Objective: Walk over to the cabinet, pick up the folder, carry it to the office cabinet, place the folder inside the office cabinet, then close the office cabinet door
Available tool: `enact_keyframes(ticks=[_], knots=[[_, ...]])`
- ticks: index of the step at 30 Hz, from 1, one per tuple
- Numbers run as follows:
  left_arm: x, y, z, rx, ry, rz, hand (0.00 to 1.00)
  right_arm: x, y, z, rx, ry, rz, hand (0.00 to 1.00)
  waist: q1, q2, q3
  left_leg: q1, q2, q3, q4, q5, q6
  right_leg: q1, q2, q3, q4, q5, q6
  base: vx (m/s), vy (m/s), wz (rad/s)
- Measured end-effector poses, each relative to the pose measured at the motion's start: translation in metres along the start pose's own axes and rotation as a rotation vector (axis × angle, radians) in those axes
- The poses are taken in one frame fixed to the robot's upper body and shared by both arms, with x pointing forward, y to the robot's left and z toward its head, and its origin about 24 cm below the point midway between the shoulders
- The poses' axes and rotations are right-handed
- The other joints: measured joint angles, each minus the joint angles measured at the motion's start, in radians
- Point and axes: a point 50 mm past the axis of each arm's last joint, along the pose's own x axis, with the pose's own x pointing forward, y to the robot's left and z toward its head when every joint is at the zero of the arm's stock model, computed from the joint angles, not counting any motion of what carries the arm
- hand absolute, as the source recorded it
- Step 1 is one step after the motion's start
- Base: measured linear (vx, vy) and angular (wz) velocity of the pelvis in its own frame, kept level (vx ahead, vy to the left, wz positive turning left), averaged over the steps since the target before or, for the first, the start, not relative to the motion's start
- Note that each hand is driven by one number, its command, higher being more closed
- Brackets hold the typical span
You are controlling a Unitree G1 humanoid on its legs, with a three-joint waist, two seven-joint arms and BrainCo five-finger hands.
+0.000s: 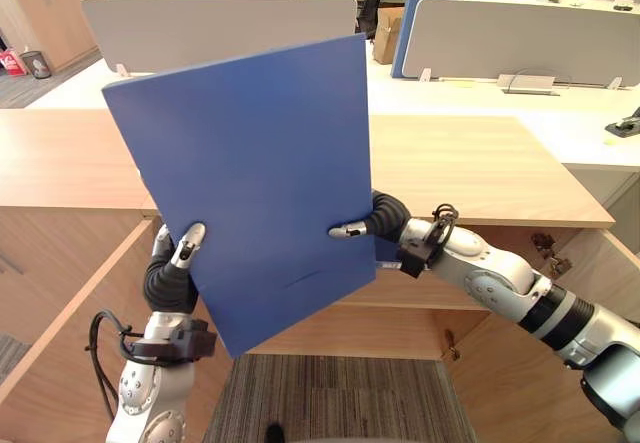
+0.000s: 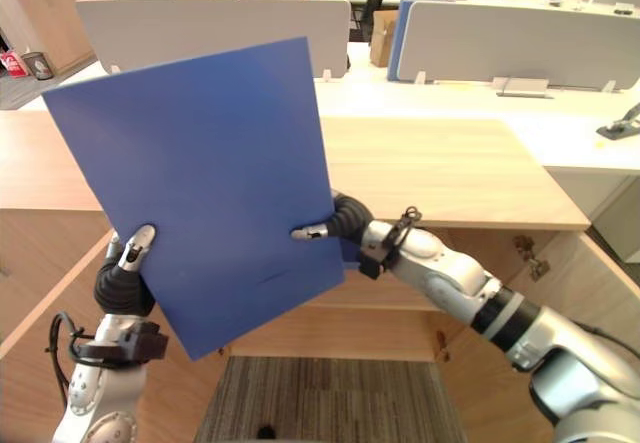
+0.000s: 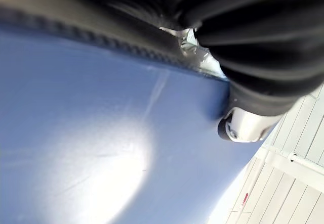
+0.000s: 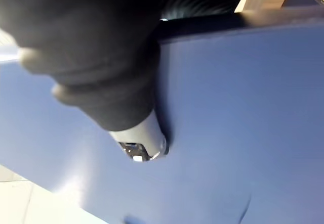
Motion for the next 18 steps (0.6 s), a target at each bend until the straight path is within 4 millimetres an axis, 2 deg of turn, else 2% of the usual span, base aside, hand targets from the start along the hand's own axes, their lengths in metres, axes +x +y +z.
enact_keyframes(ticks=[6, 11, 14, 18], knots=[[-0.001, -0.005, -0.004, -0.014, 0.011, -0.034, 0.0, -0.01, 0.0, -0.006, 0.006, -0.003, -0.004, 1.0, 0.0, -0.003, -0.007, 0.0, 0.001, 0.0, 0.0, 0.0, 0.0, -0.001, -0.001, 0.0, -0.001, 0.0, 0.0, 0.0, 0.0, 0.0], [-0.006, 0.003, -0.027, -0.062, 0.106, -0.006, 0.0, -0.025, -0.003, 0.003, -0.131, -0.078, -0.077, 1.0, -0.003, -0.003, -0.007, -0.001, 0.001, 0.001, 0.0, 0.0, 0.0, -0.003, -0.002, 0.001, -0.002, 0.0, 0.0, 0.0, 0.0, 0.0], [-0.016, 0.019, -0.051, -0.117, 0.195, 0.119, 0.0, -0.03, -0.012, 0.024, -0.262, -0.2, -0.194, 1.0, -0.013, -0.002, -0.008, -0.002, 0.002, 0.004, 0.0, 0.0, 0.0, -0.004, -0.001, 0.003, -0.004, 0.0, 0.0, 0.0, 0.0, 0.0], [-0.037, 0.038, -0.071, -0.164, 0.261, 0.293, 0.0, -0.041, -0.022, 0.054, -0.368, -0.372, -0.363, 1.0, -0.024, -0.002, -0.011, -0.016, 0.005, 0.01, 0.0, 0.0, 0.001, -0.022, 0.0, 0.009, -0.004, 0.002, 0.0, -0.01, -0.005, -0.04]])
